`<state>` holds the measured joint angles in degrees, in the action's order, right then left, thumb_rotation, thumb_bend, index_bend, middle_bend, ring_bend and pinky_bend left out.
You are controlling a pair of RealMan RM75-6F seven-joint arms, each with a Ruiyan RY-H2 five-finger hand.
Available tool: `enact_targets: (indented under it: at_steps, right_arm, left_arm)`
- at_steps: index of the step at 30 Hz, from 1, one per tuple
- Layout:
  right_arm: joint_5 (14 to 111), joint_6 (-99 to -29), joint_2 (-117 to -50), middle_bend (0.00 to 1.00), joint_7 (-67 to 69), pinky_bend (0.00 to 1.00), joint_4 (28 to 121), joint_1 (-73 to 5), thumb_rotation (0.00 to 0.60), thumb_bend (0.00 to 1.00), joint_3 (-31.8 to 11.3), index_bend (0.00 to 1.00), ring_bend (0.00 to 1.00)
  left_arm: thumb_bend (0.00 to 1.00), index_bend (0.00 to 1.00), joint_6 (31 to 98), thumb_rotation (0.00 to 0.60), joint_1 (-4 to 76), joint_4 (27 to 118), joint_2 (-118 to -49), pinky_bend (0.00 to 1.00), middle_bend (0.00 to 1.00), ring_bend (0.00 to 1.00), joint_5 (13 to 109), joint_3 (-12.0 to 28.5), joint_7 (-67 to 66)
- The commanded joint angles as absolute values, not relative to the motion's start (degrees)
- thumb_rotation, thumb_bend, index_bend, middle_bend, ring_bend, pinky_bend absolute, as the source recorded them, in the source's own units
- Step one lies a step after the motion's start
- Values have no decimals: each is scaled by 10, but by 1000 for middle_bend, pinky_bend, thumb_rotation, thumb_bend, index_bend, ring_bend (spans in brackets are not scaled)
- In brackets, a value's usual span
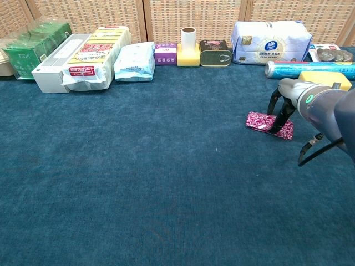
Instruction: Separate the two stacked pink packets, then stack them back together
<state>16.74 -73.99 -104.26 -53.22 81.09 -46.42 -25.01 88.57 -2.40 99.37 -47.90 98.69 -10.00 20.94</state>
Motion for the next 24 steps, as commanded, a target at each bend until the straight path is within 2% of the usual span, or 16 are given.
enact_targets:
  at_steps: [1, 5, 24]
  right_arm:
    - [162, -739, -1044, 0, -530, 27, 809, -464, 600, 313, -252, 362, 0]
    - [160, -741, -1043, 0, -529, 34, 806, -464, 600, 313, -253, 334, 0]
    - [153, -763, -1037, 0, -526, 38, 841, -461, 600, 313, -253, 324, 0]
  left_arm:
    - [26, 0, 887, 600, -24, 993, -479, 37, 0, 0, 986, -100, 210]
    - [25, 0, 887, 600, -24, 993, -479, 37, 0, 0, 988, -100, 211]
    - [25, 0, 891, 600, -27, 993, -479, 37, 0, 0, 990, -101, 210]
